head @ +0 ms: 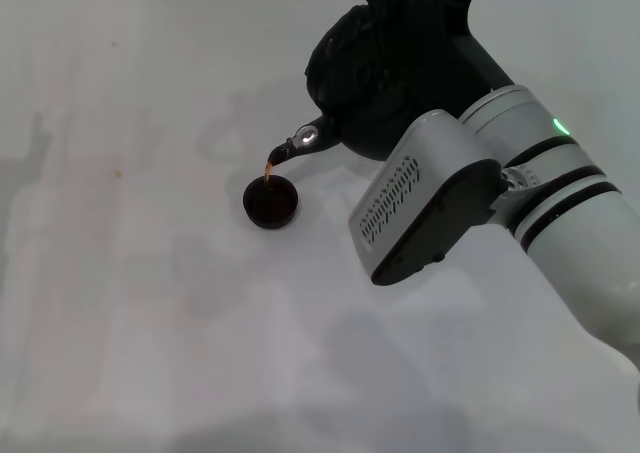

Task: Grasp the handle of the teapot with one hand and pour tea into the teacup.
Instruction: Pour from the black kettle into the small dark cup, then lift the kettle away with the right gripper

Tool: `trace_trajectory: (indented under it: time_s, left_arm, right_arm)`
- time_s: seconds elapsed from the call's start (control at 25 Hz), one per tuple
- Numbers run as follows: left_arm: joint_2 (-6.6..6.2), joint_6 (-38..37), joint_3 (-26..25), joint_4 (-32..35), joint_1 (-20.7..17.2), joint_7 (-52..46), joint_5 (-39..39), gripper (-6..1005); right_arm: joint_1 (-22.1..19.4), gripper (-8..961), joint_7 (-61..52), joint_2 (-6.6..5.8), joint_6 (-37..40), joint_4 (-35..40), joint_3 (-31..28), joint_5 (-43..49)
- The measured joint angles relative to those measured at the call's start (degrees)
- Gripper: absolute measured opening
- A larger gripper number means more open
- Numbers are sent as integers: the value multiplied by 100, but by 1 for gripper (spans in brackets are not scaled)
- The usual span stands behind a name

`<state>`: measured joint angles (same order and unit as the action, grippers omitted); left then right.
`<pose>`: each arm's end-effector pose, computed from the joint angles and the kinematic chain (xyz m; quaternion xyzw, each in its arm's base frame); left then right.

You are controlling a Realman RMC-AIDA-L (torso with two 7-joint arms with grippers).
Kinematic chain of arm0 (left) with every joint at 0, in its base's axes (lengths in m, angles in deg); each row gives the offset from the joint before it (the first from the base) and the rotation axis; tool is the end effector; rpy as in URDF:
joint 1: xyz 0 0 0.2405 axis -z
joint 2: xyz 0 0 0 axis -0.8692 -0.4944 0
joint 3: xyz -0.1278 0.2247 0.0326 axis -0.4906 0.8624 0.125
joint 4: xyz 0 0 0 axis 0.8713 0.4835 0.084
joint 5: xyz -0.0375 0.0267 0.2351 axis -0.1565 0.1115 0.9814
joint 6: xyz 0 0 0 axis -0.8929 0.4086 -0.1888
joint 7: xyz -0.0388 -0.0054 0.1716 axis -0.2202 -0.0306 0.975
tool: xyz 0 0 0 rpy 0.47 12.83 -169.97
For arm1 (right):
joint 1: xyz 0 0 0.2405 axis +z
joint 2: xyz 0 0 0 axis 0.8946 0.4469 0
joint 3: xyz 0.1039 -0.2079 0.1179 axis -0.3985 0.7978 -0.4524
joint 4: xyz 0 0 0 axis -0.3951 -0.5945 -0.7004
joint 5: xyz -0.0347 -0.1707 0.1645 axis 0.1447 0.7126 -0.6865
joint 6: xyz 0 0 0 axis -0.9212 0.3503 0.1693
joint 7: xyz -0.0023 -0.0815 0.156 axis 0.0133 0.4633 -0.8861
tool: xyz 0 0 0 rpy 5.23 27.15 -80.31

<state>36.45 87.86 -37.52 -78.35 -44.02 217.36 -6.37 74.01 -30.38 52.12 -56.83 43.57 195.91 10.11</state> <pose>-0.3944 0.3099 -0.0009 -0.6064 -0.2875 -0.3586 0.6489 0.1297 0.3341 -0.1170 -0.7797 -0.2113 -0.0130 0.5893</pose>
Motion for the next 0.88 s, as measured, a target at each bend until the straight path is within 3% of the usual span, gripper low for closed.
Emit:
trace_trajectory:
  time_s: [0.88]
  left_arm:
    - [0, -9, 6, 0, 0, 0, 0, 865]
  right_arm:
    - [12, 101, -148, 0, 69, -82, -82, -60]
